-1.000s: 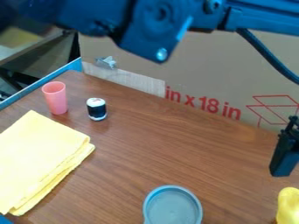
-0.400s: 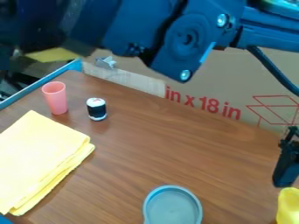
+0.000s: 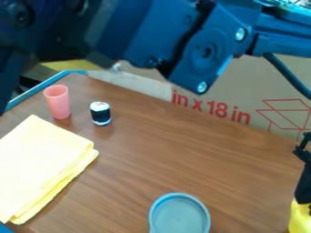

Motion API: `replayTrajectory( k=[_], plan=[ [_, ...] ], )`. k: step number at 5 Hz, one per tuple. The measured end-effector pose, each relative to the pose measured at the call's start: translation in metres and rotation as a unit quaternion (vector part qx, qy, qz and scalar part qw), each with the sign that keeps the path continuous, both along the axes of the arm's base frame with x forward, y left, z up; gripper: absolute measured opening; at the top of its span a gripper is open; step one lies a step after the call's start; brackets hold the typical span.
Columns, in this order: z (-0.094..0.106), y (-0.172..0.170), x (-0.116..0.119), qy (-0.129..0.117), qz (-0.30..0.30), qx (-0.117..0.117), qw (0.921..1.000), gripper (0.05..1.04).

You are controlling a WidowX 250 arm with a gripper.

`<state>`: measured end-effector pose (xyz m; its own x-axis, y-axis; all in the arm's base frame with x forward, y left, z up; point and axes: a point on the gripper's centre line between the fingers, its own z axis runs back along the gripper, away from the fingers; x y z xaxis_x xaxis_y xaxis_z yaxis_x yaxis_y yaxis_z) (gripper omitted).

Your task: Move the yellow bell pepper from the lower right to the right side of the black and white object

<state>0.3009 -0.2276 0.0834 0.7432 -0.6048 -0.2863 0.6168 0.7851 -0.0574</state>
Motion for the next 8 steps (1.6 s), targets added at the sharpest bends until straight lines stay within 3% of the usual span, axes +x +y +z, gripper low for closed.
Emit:
replayTrajectory(
  k=[1,2,3,4,6,7,8],
  plan=[
    [0.001,-0.002,-0.004,0.017,-0.006,-0.010,0.9998,0.127],
    [0.016,0.008,-0.006,0.017,0.005,-0.014,0.9998,0.102],
    [0.066,0.052,0.004,-0.037,0.067,-0.041,0.9962,0.102],
    [0.076,0.101,0.011,-0.058,0.129,-0.027,0.9896,0.102],
    [0.064,0.175,0.019,-0.042,0.229,0.021,0.9722,0.102],
    [0.060,0.203,0.024,-0.055,0.250,0.037,0.9660,0.102],
    [0.055,0.227,0.032,-0.077,0.263,0.032,0.9611,0.102]
  ],
)
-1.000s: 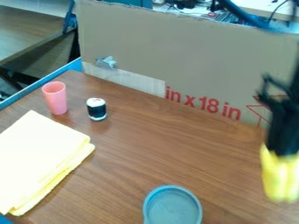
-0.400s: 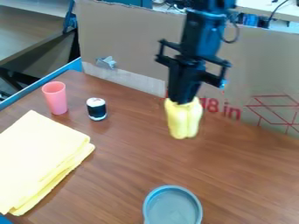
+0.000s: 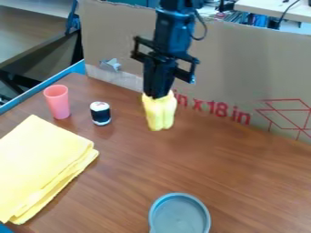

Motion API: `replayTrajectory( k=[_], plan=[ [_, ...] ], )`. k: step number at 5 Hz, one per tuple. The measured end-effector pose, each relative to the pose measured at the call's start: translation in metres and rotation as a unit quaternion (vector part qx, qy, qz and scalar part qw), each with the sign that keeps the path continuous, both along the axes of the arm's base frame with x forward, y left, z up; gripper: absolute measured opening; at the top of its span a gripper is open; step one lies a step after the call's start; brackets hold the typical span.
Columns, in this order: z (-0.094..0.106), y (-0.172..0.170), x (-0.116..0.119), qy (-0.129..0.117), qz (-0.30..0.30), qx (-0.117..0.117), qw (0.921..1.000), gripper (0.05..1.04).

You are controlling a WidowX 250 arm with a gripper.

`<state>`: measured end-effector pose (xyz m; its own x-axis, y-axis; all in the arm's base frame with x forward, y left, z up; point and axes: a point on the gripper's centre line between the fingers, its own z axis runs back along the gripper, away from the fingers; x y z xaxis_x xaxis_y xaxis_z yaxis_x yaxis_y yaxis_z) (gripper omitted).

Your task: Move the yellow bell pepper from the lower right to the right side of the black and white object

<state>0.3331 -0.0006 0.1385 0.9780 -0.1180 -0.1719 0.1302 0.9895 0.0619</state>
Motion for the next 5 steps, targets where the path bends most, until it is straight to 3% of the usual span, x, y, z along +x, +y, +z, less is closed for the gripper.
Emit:
replayTrajectory(
  k=[1,2,4,5],
  plan=[
    [-0.012,0.015,0.013,0.007,0.003,-0.014,0.9999,0.102],
    [-0.029,0.026,0.023,0.032,0.006,-0.011,0.9994,0.102],
    [-0.052,0.033,0.023,0.084,0.026,-0.002,0.9961,0.102],
    [-0.057,0.043,0.017,0.093,0.050,-0.001,0.9944,0.102]
  ],
)
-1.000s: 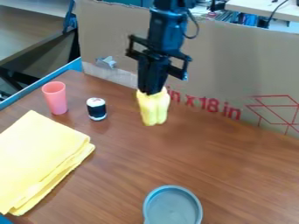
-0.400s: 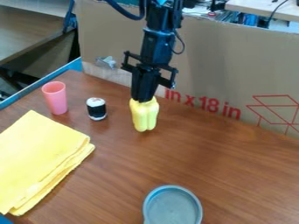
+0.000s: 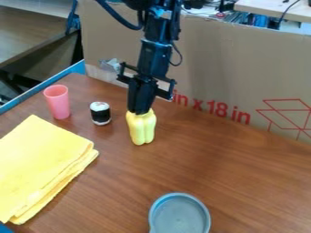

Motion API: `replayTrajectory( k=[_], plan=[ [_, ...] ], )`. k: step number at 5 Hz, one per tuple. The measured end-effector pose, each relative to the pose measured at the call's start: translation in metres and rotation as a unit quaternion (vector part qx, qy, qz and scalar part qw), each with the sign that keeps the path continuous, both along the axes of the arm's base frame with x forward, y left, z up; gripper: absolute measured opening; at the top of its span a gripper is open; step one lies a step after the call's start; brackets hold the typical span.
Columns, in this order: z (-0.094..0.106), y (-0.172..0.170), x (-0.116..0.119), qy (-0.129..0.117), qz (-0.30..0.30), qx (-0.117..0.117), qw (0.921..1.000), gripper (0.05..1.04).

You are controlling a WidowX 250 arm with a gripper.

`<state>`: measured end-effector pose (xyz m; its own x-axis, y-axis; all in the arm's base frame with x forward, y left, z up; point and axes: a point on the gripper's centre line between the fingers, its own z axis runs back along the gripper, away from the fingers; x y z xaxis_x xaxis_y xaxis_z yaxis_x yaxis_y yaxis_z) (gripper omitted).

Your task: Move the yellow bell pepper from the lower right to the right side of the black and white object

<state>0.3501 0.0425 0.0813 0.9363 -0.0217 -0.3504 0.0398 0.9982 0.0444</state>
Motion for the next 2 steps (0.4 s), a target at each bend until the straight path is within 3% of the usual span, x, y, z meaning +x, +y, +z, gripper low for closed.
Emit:
replayTrajectory(
  k=[1,2],
  plan=[
    [0.0001,0.0004,-0.0019,-0.002,0.001,0.000,1.0000,0.138],
    [0.0015,0.0001,-0.0051,-0.006,-0.003,-0.001,1.0000,0.346]
  ],
)
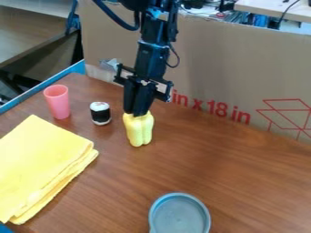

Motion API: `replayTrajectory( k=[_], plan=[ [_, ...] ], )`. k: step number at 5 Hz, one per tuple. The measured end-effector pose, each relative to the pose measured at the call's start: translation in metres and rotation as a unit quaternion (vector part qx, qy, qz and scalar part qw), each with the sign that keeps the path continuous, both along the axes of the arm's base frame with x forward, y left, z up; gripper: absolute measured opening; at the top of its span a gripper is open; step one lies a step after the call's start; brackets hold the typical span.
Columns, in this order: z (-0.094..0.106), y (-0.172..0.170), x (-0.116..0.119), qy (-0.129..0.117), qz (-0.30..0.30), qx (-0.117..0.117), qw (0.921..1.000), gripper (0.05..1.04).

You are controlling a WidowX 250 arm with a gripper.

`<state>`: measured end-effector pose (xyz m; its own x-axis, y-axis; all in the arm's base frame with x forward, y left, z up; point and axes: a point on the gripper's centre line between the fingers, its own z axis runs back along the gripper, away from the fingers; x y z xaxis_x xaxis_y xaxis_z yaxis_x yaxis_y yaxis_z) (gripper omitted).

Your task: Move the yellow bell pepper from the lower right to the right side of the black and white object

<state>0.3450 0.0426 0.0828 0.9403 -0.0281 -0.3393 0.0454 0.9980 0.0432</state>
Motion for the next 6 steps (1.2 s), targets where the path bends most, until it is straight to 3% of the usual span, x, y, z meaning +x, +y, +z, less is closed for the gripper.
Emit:
replayTrajectory(
  k=[1,2,3,4,5,6],
  plan=[
    [0.020,-0.009,-0.003,-0.030,0.003,-0.026,0.9992,0.637],
    [0.045,-0.014,-0.018,-0.062,0.015,-0.031,0.9975,0.927],
    [0.063,-0.017,-0.055,-0.076,0.030,-0.027,0.9963,1.009],
    [0.064,-0.027,-0.105,-0.067,0.015,-0.030,0.9972,1.005],
    [0.070,-0.046,-0.140,-0.085,-0.026,-0.043,0.9951,1.002],
    [0.073,-0.061,-0.154,-0.099,-0.041,-0.036,0.9936,1.001]
  ],
)
